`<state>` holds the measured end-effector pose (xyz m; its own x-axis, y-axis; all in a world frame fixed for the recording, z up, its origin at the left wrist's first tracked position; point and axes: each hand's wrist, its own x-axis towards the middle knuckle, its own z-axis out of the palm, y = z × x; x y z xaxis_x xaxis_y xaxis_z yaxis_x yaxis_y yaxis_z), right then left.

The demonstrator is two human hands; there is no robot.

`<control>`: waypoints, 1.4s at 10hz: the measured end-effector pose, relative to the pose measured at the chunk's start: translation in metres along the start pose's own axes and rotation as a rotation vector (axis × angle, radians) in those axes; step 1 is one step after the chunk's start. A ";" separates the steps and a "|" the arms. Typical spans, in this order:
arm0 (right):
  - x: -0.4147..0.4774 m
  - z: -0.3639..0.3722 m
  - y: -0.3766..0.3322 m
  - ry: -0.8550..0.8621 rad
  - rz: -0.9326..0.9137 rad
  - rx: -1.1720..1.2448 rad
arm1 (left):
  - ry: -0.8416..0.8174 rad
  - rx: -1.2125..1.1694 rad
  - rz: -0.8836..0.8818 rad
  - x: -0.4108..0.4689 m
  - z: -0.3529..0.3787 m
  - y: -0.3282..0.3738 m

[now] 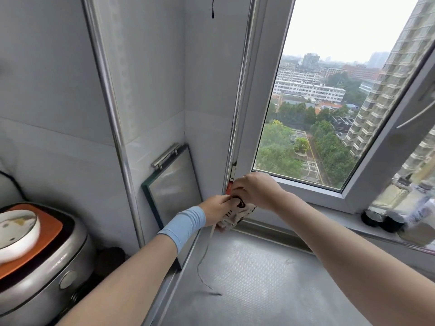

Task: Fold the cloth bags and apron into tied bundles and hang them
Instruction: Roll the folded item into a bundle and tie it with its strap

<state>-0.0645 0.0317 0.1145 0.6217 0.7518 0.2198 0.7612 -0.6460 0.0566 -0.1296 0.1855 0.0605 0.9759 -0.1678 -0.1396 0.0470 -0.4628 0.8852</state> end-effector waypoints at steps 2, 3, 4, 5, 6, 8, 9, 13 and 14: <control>-0.005 0.026 -0.003 0.281 0.518 0.549 | 0.102 -0.320 -0.124 0.004 0.006 -0.010; -0.014 0.032 -0.031 0.356 0.853 1.282 | 0.262 -0.680 -0.218 0.006 0.006 -0.004; -0.028 0.037 -0.059 -0.036 0.737 1.800 | 0.356 -0.823 -0.263 0.012 0.006 -0.001; -0.041 0.046 -0.063 -0.428 0.527 1.896 | 0.393 -0.777 -0.296 0.016 0.003 -0.004; -0.045 0.051 -0.039 -0.497 0.532 1.646 | 0.362 -0.752 -0.279 0.001 -0.008 0.002; -0.047 0.027 -0.005 -0.623 0.507 1.185 | 0.091 -0.562 -0.231 -0.024 -0.014 0.002; -0.041 0.014 -0.004 -0.700 0.578 0.939 | 0.034 -0.323 -0.171 -0.036 -0.002 0.010; -0.030 -0.013 -0.042 -0.421 0.144 0.020 | 0.057 0.188 -0.295 -0.037 0.046 -0.004; -0.038 0.002 -0.052 -0.410 0.078 -0.037 | 0.144 0.023 -0.367 -0.035 0.047 -0.010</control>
<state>-0.1269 0.0369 0.1012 0.7051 0.6859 -0.1803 0.7063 -0.7020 0.0914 -0.1739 0.1553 0.0359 0.9150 0.1359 -0.3798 0.3954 -0.4886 0.7778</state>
